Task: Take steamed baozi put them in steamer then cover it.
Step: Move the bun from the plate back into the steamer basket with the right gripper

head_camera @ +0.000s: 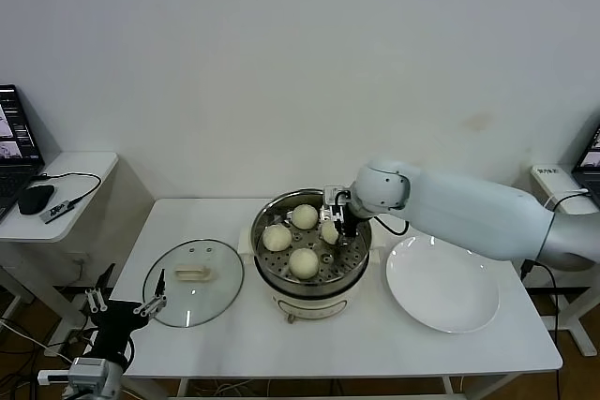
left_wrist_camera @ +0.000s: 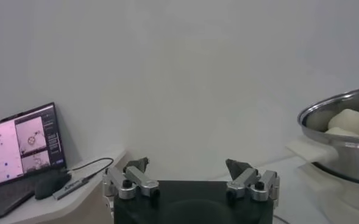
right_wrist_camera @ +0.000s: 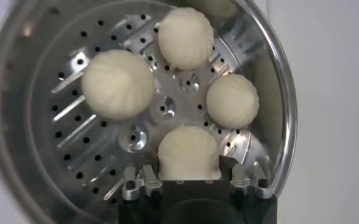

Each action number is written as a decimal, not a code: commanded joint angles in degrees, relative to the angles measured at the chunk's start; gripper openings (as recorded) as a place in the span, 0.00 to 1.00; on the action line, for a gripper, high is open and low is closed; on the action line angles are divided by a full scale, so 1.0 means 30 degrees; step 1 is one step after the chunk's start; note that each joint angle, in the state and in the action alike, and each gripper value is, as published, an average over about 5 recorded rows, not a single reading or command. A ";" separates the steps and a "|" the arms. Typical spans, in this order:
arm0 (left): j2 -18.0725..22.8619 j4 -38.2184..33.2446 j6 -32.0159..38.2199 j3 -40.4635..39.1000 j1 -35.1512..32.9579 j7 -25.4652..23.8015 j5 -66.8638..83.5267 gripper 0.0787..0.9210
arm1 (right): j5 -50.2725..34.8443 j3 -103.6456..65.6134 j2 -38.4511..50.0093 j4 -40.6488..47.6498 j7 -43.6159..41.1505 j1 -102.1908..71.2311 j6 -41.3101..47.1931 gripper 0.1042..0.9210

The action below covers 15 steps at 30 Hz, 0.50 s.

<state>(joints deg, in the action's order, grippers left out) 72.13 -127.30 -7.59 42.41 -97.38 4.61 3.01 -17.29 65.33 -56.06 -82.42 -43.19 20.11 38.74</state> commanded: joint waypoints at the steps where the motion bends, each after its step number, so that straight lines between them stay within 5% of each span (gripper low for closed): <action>1: -0.0016 0.0019 -0.0001 0.0006 -0.0015 -0.0011 0.0004 0.88 | 0.0275 -0.0177 -0.0443 0.0681 0.0040 -0.0330 0.0145 0.62; 15: 0.0105 -0.0172 0.0001 0.0006 -0.0132 -0.0009 -0.0011 0.88 | -0.0146 -0.0256 -0.0135 0.0101 -0.0619 -0.0147 0.0341 0.67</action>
<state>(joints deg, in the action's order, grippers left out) 72.43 -127.72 -7.59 42.43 -97.66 4.60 3.01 -17.59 64.69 -56.36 -82.08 -44.46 19.80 39.55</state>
